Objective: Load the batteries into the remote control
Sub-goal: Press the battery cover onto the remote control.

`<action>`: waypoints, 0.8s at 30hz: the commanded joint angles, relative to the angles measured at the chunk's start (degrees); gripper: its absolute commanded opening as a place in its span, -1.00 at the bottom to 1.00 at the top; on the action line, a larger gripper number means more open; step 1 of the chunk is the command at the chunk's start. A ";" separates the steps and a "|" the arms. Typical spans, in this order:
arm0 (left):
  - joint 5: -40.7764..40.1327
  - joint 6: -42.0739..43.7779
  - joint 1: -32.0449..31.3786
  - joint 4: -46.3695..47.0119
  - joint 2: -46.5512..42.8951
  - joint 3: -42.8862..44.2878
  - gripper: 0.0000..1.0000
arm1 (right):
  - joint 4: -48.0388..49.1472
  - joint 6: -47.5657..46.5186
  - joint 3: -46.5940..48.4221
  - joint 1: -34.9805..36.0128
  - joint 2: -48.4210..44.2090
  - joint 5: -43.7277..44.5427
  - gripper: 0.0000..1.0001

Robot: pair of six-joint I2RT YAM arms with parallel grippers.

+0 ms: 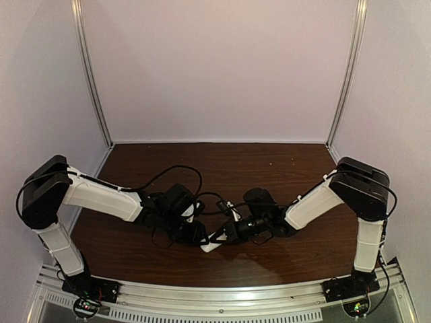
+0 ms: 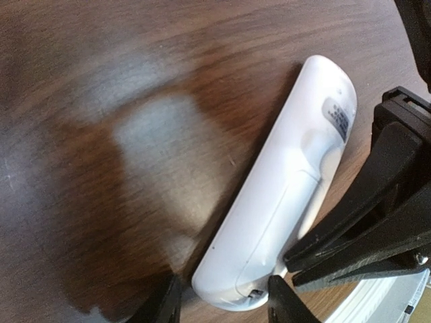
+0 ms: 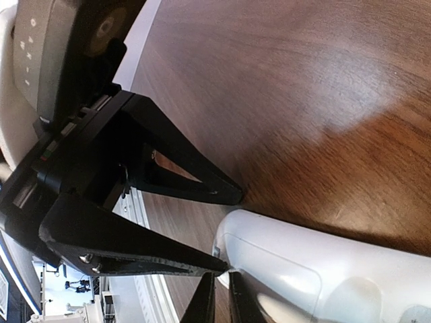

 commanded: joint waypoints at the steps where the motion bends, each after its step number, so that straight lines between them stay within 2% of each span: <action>1: -1.87 1.02 -0.31 -7.22 2.13 -1.23 -0.08 | -4.32 0.40 -1.79 -1.01 3.06 4.76 -0.77; 24: -1.28 -4.76 -0.16 -6.90 -0.36 -5.30 -0.16 | -5.23 -0.98 -2.26 -1.33 4.52 5.67 -0.78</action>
